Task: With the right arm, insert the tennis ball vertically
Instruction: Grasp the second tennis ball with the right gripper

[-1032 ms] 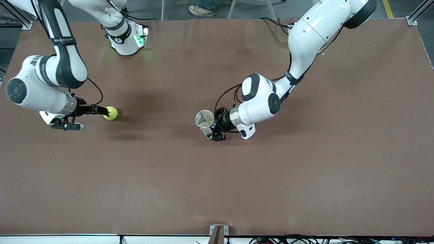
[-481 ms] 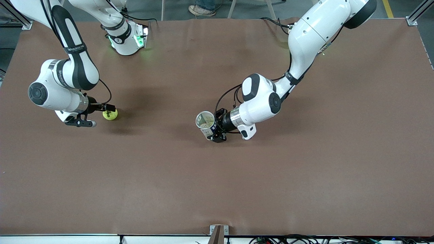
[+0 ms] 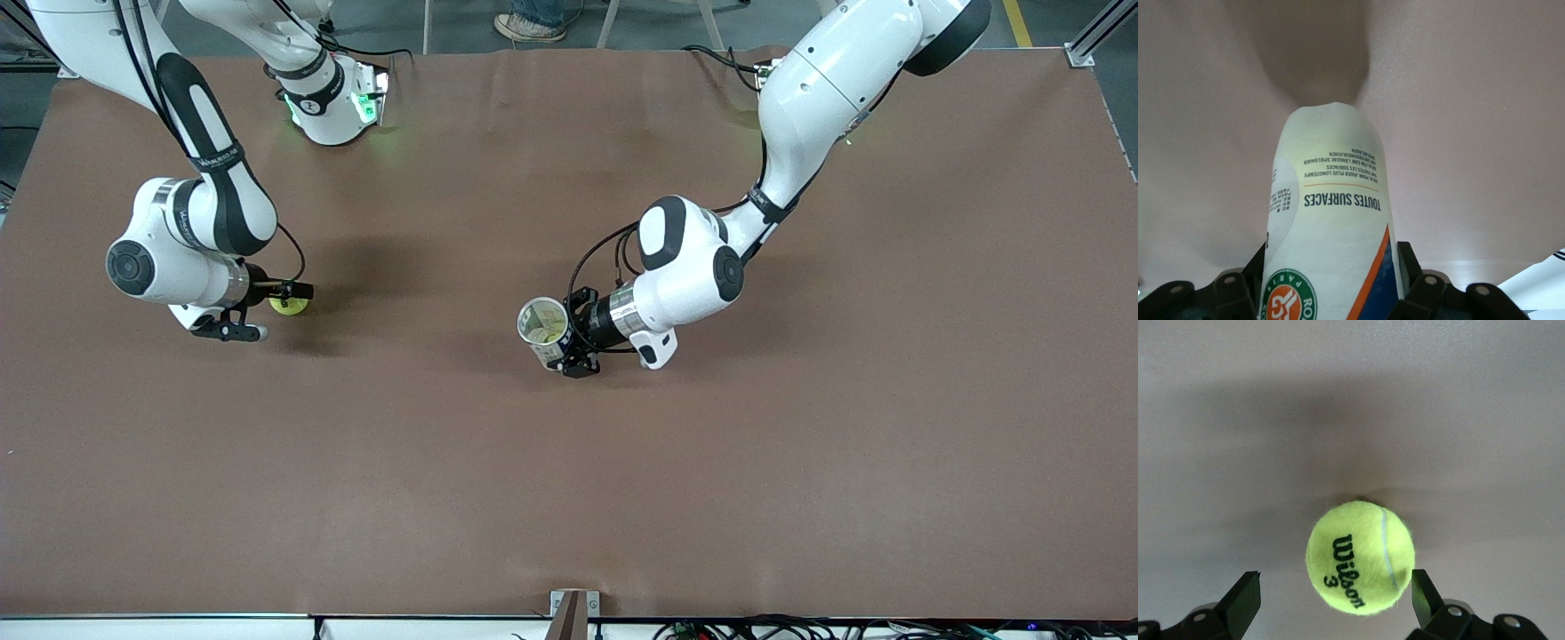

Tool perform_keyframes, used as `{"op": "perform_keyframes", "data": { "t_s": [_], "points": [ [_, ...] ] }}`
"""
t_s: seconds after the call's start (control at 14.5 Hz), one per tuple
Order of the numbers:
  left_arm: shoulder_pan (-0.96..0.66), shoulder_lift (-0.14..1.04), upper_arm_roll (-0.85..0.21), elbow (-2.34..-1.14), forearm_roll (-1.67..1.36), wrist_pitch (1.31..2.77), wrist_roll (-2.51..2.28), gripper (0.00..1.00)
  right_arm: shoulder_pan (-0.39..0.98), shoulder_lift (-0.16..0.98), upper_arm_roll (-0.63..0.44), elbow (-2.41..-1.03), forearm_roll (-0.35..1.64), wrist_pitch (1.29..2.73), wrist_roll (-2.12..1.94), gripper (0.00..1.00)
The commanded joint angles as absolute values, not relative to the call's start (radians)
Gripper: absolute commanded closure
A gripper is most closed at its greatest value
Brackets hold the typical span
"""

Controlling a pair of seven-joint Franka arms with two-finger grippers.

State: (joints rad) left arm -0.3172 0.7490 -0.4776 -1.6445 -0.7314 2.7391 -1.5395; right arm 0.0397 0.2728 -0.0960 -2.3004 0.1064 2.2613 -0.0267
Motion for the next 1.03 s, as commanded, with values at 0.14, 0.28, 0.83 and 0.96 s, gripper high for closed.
{"op": "perform_keyframes", "data": {
  "t_s": [0.14, 0.28, 0.83, 0.96],
  "points": [
    [-0.316, 0.744, -0.485, -1.644, -0.813, 2.747, -1.513, 0.24, 0.014, 0.284, -0.092, -2.312, 0.063, 2.278, -0.028, 0.00],
    [-0.319, 0.745, -0.485, -1.644, -0.831, 2.747, -1.509, 0.24, 0.014, 0.291, -0.092, -2.313, 0.063, 2.296, -0.028, 0.00],
    [-0.337, 0.761, -0.483, -1.626, -0.942, 2.750, -1.422, 0.24, 0.014, 0.308, -0.091, -2.335, 0.063, 2.355, -0.028, 0.36],
    [-0.337, 0.770, -0.483, -1.628, -0.942, 2.750, -1.416, 0.24, 0.015, 0.308, -0.091, -2.335, 0.063, 2.353, -0.026, 0.52]
  ]
}}
